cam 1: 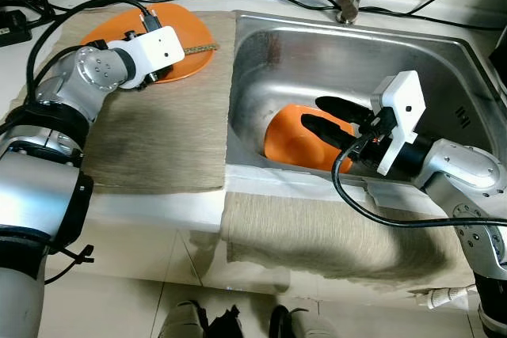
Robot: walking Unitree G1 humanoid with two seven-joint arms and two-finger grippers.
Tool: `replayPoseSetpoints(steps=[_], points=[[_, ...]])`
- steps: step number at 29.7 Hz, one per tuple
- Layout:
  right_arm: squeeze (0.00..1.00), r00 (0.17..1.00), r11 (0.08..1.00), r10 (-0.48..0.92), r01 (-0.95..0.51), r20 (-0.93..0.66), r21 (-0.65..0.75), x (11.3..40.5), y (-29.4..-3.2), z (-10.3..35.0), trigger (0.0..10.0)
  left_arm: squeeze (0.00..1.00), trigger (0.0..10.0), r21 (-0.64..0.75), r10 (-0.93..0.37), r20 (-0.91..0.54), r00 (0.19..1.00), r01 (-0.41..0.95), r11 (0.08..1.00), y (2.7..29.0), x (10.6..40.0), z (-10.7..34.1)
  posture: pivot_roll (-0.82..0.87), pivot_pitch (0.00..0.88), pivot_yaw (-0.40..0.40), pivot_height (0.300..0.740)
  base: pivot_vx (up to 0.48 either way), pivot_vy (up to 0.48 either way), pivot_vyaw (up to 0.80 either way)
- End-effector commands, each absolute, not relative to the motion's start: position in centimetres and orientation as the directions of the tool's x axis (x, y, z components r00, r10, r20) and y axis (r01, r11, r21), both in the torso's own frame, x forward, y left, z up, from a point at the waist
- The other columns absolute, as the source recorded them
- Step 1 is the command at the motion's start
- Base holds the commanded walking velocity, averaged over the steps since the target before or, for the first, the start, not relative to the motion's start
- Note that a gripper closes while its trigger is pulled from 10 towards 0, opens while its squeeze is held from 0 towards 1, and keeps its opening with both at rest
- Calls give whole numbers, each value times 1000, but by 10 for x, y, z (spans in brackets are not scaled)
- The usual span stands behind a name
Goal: Kitchen organization
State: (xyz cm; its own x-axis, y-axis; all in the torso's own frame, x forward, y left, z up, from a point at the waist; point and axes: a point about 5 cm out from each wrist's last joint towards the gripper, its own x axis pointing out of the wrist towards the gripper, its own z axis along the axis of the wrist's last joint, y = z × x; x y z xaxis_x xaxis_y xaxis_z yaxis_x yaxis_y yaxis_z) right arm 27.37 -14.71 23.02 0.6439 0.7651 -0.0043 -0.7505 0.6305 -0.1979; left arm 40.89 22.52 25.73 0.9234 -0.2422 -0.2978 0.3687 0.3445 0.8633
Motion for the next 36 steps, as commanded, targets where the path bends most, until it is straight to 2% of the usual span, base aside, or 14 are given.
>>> replayPoseSetpoints(steps=[1,7,9,11,16,21,22,24,28,36], points=[[0,629,613,777,-760,-6,-215,274,-147,233,10000,0,10000,862,-232,-345,910,405,305,228,407,250,-140,205,-57,740,0,0,0],[0,627,609,779,-757,0,-239,277,-147,235,10000,0,10000,836,-211,-475,854,513,197,232,403,239,-135,195,-54,740,0,0,0],[0,627,609,779,-757,0,-239,277,-147,235,10000,0,10000,836,-211,-475,854,513,197,232,403,239,-135,195,-54,740,0,0,0],[0,627,609,779,-756,2,-242,278,-147,235,10000,0,10000,804,-212,-533,819,569,175,236,400,235,-130,187,-55,740,0,0,0],[0,630,612,776,-750,11,-250,281,-147,236,10000,0,10000,730,-276,-628,728,674,116,242,391,241,-120,170,-55,740,0,0,0],[0,631,614,776,-748,19,-252,284,-147,235,10000,0,10000,695,-346,-642,684,710,112,241,387,249,-109,153,-59,740,0,0,0],[0,629,613,777,-748,24,-255,285,-145,235,10000,0,10000,664,-402,-651,644,739,109,239,384,255,-104,144,-60,740,0,0,0],[0,628,612,778,-748,25,-256,286,-145,234,10000,0,10000,656,-413,-654,634,747,108,239,384,256,-104,144,-60,740,0,0,0],[0,627,615,778,-746,39,-257,289,-141,233,10000,0,10000,569,-478,-721,502,823,7,238,370,255,-88,120,-69,740,0,0,0],[0,621,612,782,-746,56,-261,292,-138,234,10000,0,10000,508,-494,-769,406,857,-85,241,348,249,-73,98,-78,740,0,0,0]])
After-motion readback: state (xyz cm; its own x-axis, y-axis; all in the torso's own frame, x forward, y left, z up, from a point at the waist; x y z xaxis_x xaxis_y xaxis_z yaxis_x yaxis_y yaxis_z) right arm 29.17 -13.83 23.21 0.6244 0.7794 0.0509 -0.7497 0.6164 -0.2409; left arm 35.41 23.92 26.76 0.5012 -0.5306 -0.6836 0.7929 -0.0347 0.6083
